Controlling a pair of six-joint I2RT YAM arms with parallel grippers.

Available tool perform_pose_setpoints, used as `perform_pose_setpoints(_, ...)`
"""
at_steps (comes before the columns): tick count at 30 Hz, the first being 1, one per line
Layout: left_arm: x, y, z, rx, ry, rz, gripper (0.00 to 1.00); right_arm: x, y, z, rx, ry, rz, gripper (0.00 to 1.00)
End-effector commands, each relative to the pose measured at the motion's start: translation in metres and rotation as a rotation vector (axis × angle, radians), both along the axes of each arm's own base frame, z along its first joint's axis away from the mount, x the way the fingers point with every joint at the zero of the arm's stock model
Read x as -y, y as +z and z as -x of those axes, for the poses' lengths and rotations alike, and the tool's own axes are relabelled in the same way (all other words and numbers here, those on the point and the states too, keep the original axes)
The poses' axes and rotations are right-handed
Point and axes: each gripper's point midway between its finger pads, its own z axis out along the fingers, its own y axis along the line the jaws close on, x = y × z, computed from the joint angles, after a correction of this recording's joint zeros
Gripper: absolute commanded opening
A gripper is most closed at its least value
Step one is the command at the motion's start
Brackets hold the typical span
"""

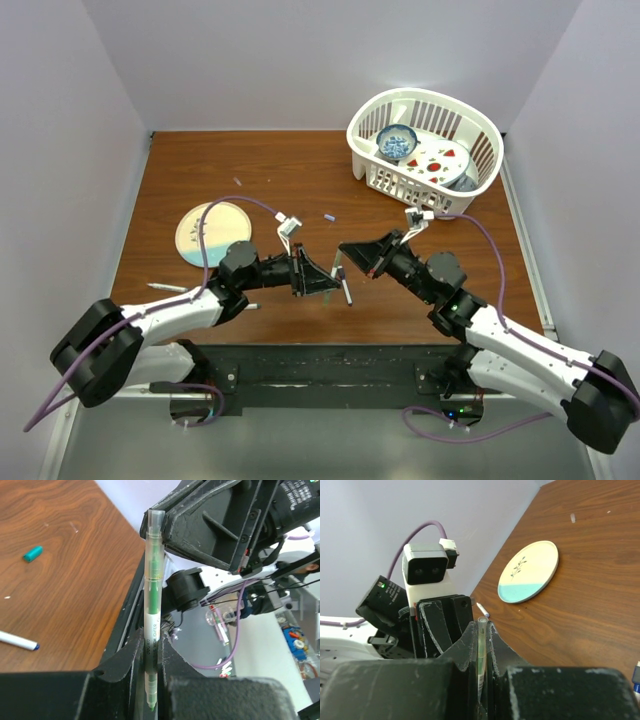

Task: Insert the pens into the pen caps

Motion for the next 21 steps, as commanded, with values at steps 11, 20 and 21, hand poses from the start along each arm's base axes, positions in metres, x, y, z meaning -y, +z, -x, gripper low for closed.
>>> perform_pose_setpoints(11, -0.002, 0.061, -0.084, 0.275, 0.247, 0.03, 0.0, -0.027, -0.1, 0.088, -0.212, 0.291, 0.2, 0.0)
perform_pose_setpoints(20, -0.004, 0.067, -0.093, 0.316, 0.272, 0.011, 0.0, -0.038, -0.12, 0.107, -0.27, 0.311, 0.221, 0.0)
perform_pose_setpoints(21, -0.004, 0.068, -0.089, 0.325, 0.253, 0.013, 0.0, -0.037, -0.116, 0.103, -0.264, 0.29, 0.22, 0.0)
